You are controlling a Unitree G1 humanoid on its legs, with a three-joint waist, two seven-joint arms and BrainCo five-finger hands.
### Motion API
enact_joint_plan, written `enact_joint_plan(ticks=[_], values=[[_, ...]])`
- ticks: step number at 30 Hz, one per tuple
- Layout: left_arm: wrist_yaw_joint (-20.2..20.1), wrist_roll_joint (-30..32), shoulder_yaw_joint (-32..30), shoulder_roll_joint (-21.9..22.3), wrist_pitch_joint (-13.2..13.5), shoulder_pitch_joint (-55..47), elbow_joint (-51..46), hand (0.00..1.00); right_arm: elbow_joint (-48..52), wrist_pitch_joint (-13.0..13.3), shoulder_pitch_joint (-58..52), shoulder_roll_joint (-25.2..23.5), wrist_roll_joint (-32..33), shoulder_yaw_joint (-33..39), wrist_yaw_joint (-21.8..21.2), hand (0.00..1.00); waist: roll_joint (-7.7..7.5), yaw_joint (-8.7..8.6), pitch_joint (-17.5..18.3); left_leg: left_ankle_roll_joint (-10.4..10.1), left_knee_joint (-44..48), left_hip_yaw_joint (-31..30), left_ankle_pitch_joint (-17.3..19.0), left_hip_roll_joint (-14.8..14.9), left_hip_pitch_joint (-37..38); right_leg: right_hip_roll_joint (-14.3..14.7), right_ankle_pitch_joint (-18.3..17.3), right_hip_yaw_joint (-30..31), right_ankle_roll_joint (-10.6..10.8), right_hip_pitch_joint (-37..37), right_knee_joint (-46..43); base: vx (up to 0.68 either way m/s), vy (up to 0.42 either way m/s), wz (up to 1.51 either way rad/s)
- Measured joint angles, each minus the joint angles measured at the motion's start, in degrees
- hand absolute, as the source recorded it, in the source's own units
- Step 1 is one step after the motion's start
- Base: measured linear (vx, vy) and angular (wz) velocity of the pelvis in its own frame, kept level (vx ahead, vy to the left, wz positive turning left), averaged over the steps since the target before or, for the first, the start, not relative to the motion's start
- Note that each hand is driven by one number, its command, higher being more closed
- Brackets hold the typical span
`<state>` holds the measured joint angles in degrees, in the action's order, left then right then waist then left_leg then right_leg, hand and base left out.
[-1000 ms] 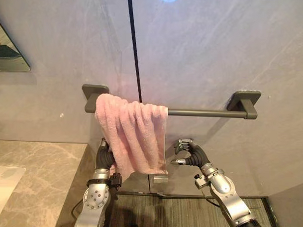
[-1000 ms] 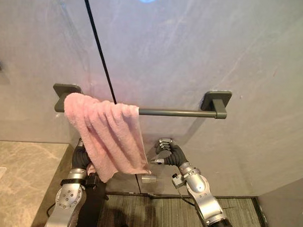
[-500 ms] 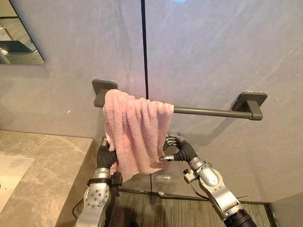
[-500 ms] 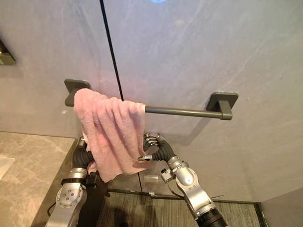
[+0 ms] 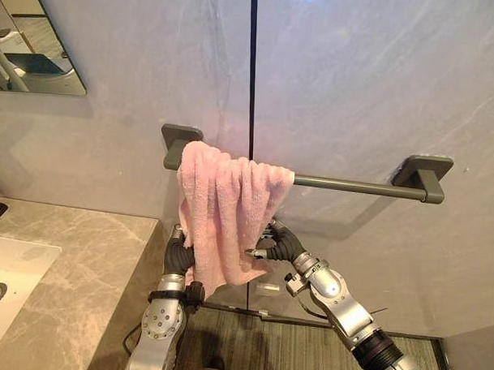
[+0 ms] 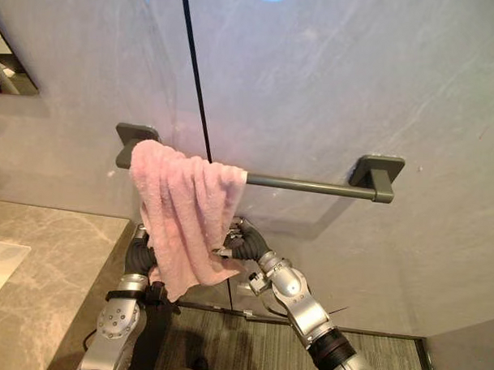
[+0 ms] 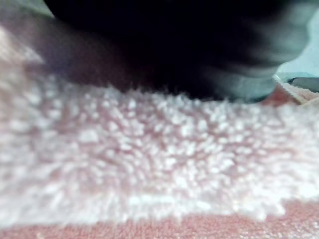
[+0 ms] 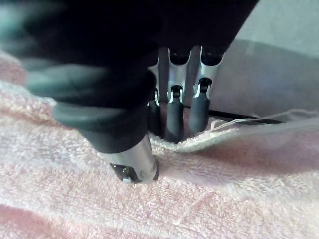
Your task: Organize washtable
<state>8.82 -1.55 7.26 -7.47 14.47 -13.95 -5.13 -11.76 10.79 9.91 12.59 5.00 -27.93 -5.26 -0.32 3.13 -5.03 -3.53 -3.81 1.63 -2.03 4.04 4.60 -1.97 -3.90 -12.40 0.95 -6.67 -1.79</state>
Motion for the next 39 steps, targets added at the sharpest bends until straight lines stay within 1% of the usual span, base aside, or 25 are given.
enact_joint_plan(ticks=[3, 5, 23, 29, 35, 39], values=[[0.00, 0.00, 0.04, -0.06, 0.00, 0.02, 0.41, 1.00, -0.45, -0.01, 0.30, 0.07, -0.01, -0.05, -0.05, 1.00, 0.00, 0.80, 0.00, 0.00, 0.01, -0.02, 0.01, 0.12, -0.08, 0.00, -0.01, 0.02, -0.01, 0.03, 0.00, 0.00, 0.000, 0.00], [0.00, -0.01, 0.03, -0.11, 0.00, 0.01, 0.41, 1.00, -0.45, -0.04, 0.59, -0.04, -0.03, -0.10, -0.10, 1.00, 0.01, 0.94, 0.00, 0.00, 0.05, -0.09, 0.01, 0.17, -0.19, -0.01, -0.02, -0.01, -0.02, 0.05, 0.00, 0.00, 0.000, 0.00], [0.00, 0.02, -1.38, 0.07, 0.05, 0.01, 0.36, 1.00, -0.43, -0.05, 0.89, -1.20, -0.11, 0.44, -0.70, 1.00, -0.06, 0.84, 0.01, -0.08, -0.29, -0.10, -0.24, -0.06, 0.07, -0.14, 0.00, -0.14, 0.00, 0.45, -0.10, 0.00, 0.000, 0.00], [0.02, 0.01, -3.68, 0.65, 0.07, -0.06, 0.30, 1.00, -0.19, -0.05, -0.45, -3.47, -0.12, 2.91, -0.90, 1.00, -0.12, 0.84, -0.04, -0.05, -0.28, -0.09, -0.25, -0.05, 0.10, -0.21, -0.01, -0.12, 0.01, 0.43, -0.12, 0.00, 0.000, 0.00], [0.01, 0.01, -4.91, 0.67, 0.21, -0.09, 0.29, 1.00, -0.10, -0.06, -0.96, -4.34, -0.13, 4.63, -0.92, 1.00, -0.18, 0.79, -0.09, 0.10, -0.29, 0.02, -0.14, -0.05, 0.08, -0.31, 0.01, 0.01, 0.23, 0.53, -0.10, 0.00, 0.000, 0.00], [0.02, 0.00, -5.57, 0.71, 0.48, -0.12, 0.29, 1.00, 2.36, -0.06, -2.80, -4.87, -0.12, 7.28, -0.91, 1.00, -0.18, 0.77, -0.11, 0.10, -0.28, 0.10, -0.09, -0.03, -0.04, -0.33, -0.12, 0.18, 0.44, 0.82, -0.09, 0.00, 0.000, 0.00]])
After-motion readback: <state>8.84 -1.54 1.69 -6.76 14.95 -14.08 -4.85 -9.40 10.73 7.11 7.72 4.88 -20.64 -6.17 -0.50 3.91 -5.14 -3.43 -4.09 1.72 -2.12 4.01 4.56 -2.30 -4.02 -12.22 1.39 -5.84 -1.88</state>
